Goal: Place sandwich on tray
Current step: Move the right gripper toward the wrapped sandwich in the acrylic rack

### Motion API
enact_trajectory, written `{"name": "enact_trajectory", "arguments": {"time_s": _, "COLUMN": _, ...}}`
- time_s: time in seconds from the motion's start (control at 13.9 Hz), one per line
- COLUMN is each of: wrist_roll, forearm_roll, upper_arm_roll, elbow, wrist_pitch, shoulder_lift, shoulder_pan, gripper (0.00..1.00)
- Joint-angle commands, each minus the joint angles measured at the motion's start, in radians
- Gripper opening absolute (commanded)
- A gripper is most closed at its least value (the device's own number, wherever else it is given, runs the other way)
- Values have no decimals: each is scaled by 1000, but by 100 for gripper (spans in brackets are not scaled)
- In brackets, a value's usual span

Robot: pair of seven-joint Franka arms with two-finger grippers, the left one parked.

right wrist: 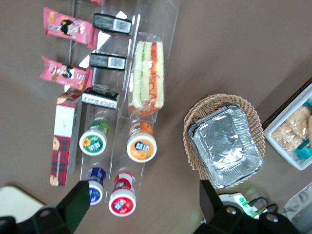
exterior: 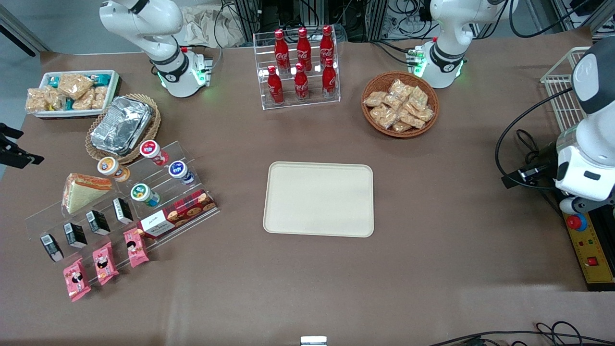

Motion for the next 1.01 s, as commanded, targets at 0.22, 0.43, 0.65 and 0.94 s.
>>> {"name": "enact_trajectory", "arguments": {"time_s": 0.22, "wrist_roll": 212, "forearm_roll": 24, "upper_arm_roll": 4, "elbow": -109, "wrist_pitch": 156, "shoulder_lift": -11, "shoulder_pan": -45, "gripper": 100}}
{"name": "enact_trajectory", "arguments": {"time_s": 0.43, "wrist_roll": 323, "forearm_roll": 23, "upper_arm_roll": 6, "elbow": -176, "wrist_pitch": 249, "shoulder_lift": -10, "shoulder_pan": -42, "gripper": 100}}
{"name": "enact_trajectory", "arguments": {"time_s": 0.65, "wrist_roll": 378, "forearm_roll": 21, "upper_arm_roll": 6, "elbow": -243, "wrist_pitch": 344, "shoulder_lift": 1, "shoulder_pan": -40, "gripper": 100}}
{"name": "enact_trajectory", "arguments": {"time_s": 0.94, "wrist_roll": 380, "forearm_roll": 19, "upper_arm_roll": 6, "elbow": -366, "wrist_pitch": 492, "shoulder_lift": 0, "shoulder_pan": -45, "gripper": 100}}
